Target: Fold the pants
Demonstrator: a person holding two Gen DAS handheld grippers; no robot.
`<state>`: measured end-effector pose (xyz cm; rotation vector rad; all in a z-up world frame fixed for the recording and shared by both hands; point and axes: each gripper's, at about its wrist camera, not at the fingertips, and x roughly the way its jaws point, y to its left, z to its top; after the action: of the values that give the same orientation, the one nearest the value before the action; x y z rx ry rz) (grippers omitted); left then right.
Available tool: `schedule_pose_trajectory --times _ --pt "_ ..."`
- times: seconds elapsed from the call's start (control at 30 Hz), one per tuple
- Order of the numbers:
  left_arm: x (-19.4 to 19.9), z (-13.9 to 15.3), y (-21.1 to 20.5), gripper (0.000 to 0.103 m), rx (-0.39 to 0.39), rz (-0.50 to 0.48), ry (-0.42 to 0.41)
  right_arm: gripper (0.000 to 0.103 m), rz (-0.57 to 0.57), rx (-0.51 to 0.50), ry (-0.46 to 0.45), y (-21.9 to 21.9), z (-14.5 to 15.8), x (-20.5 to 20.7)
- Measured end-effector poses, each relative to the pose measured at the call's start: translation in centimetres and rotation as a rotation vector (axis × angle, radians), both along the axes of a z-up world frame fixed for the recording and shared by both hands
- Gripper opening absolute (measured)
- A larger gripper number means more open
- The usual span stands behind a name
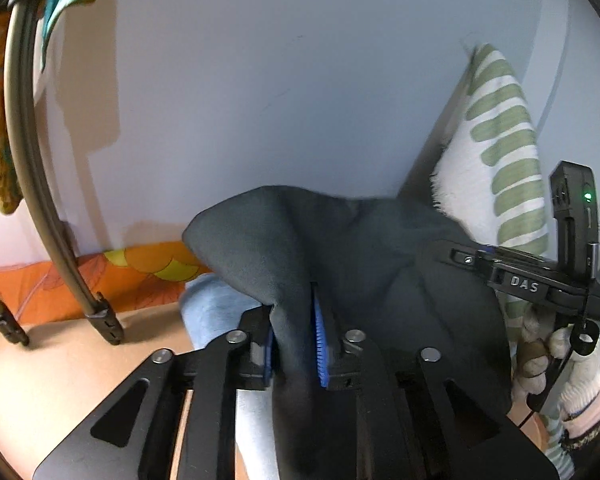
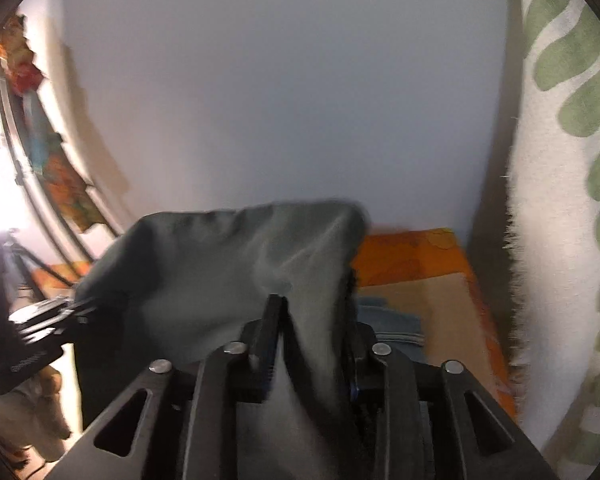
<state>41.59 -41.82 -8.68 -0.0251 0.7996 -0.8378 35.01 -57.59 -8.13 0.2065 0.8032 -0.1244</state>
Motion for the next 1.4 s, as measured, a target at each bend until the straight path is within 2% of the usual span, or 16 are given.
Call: schedule_pose_trajectory --times 0.07,0.13,0.2,0.27,0.43,0.6,0.93,1.13,1.23,1.4 --pt "-0.2 -0.1 0.1 0.024 0.004 0.0 0.0 0.045 -0.022 0.009 -0.009 -0.6 0.3 -0.3" --pt "-0.5 -0.1 -0.1 0.026 0.017 -0.001 -0.01 0.047 -0.037 0.013 -0.014 -1.2 0.3 -0.7" --pt "-0.6 0.0 -0.1 0.041 0.033 0.007 -0.016 0.053 -0.046 0.009 -0.014 -1.4 0.3 -1.3" --pt "-0.3 0.1 0.0 0.047 0.038 0.018 -0.012 0.054 -0.052 0.003 -0.014 -1.5 0.4 -1.7" --pt "-0.3 1.2 0.1 0.052 0.082 0.047 -0.046 0.057 -0.066 -0.013 -0.022 -1.3 1.2 -3.0" --pt "-1.6 3.4 1.3 0.063 0.09 0.067 -0.104 0.063 -0.074 -0.038 -0.044 -0.2 2.3 -4.2" --pt "-5.3 6.5 3.5 0.068 0.088 0.068 -0.175 0.073 -0.083 -0.079 -0.095 2.4 4.5 -7.3" --pt "-7.8 7.9 5.3 0.071 0.076 0.061 -0.198 0.085 -0.102 -0.132 -0.127 4.4 6.2 -9.8" --pt "-9.1 8.6 6.4 0.072 0.082 0.059 -0.217 0.089 -0.102 -0.139 -0.144 5.7 7.2 -10.8" --pt "-10.5 10.0 9.3 0.072 0.069 0.069 -0.23 0.102 -0.106 -0.139 -0.19 8.4 9.1 -13.0"
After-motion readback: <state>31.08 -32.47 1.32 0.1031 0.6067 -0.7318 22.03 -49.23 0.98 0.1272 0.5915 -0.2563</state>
